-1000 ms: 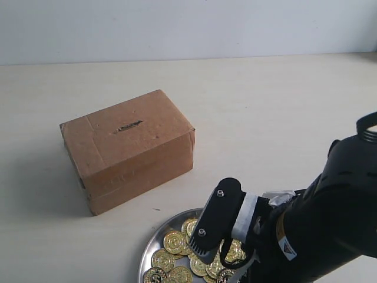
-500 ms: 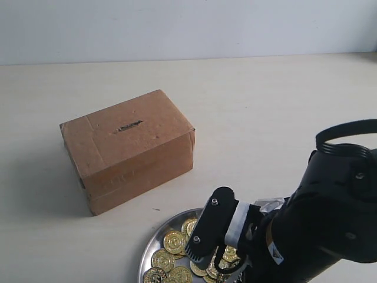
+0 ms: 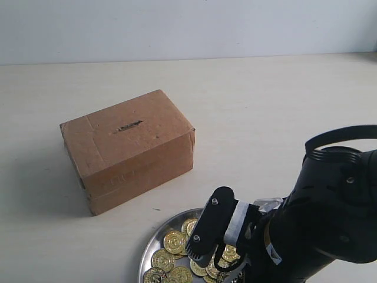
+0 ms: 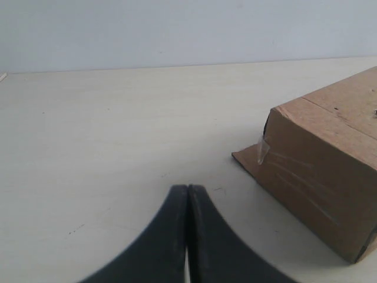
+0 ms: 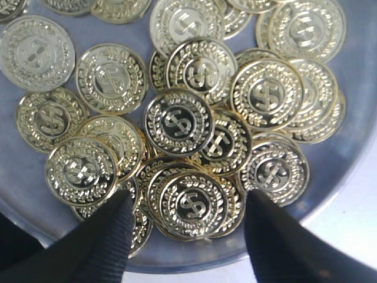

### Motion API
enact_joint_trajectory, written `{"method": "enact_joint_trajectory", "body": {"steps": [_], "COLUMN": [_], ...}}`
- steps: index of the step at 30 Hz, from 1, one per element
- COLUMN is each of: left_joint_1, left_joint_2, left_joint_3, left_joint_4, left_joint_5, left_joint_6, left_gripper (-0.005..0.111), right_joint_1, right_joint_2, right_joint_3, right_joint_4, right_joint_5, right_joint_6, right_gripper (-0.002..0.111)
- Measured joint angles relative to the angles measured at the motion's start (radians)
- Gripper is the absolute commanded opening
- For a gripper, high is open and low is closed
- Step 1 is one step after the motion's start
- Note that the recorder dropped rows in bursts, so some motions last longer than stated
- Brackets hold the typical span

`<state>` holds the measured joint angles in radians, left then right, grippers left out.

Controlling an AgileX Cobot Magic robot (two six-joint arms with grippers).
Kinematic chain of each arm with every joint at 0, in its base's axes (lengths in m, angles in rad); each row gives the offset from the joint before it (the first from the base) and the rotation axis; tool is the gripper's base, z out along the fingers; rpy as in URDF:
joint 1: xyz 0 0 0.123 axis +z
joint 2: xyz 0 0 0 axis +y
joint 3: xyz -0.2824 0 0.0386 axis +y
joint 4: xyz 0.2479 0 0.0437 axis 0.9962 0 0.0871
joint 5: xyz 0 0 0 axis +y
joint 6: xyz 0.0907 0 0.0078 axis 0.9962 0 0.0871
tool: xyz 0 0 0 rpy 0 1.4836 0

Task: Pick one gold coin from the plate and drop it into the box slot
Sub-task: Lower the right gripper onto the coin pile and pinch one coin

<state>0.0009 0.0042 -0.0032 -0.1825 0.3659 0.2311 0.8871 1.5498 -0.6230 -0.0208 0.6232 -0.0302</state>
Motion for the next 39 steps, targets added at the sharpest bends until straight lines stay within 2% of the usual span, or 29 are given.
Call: {"method": "enact_joint_trajectory", "body": {"steps": [39], "left_joint_1": [0.0], "left_joint_2": [0.0], "left_joint_3": [0.0], "left_joint_4": [0.0], "left_joint_5": [0.0], "left_joint_6": [0.0], "left_gripper": [0.0], "right_joint_1": [0.0], "right_joint_2": [0.053], "right_joint_3": [0.0], "right_joint_4": [-0.034], "right_joint_5": [-0.017], "right_joint_6": [0.03], "right_gripper": [0.054]}}
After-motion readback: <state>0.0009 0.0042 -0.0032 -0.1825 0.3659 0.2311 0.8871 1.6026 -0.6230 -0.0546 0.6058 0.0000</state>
